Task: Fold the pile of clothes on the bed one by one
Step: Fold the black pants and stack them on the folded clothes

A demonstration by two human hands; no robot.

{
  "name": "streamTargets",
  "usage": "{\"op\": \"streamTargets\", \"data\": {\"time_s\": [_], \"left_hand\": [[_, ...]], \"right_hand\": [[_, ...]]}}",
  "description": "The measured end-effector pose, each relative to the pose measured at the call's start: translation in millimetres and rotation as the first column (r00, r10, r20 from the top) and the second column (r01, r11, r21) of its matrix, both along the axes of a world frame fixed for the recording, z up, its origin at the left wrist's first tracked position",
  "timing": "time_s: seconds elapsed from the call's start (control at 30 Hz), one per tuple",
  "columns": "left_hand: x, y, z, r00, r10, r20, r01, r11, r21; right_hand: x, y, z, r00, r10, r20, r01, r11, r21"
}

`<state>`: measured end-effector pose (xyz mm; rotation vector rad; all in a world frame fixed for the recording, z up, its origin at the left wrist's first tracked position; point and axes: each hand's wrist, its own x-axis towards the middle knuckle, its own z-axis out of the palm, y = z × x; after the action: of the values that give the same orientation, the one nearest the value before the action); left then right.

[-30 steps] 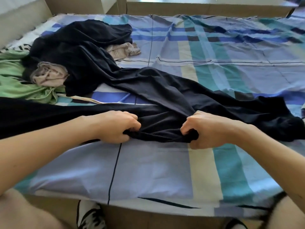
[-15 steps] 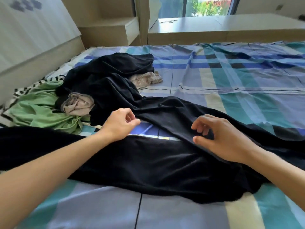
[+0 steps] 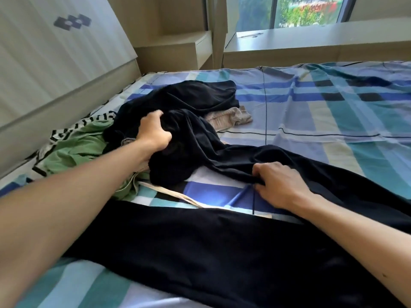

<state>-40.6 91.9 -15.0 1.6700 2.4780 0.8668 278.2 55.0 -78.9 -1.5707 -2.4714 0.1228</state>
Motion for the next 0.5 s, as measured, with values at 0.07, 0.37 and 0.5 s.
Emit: {"op": "streamTargets", "data": {"time_s": [0.07,0.37,0.5], "left_hand": [[-10,-6,28,0.994,-0.029,-0.104,0.043,0.99,0.134],[-125,-110,136,0.709,0.032,-0.705,0.245,0.926,0.288],[-173,-193,117,0.609,-0.009,-0.793,0.21,0.966,0.15]], "right_hand": [[10,5,10,0.99,-0.065,-0.127,0.063,0.998,-0.024],[49,-51,105,0.787,0.047,-0.615,-0.014,0.998,0.059],[36,-114,111,0.834,0.221,-0.505,-0.229,0.972,0.047]]}}
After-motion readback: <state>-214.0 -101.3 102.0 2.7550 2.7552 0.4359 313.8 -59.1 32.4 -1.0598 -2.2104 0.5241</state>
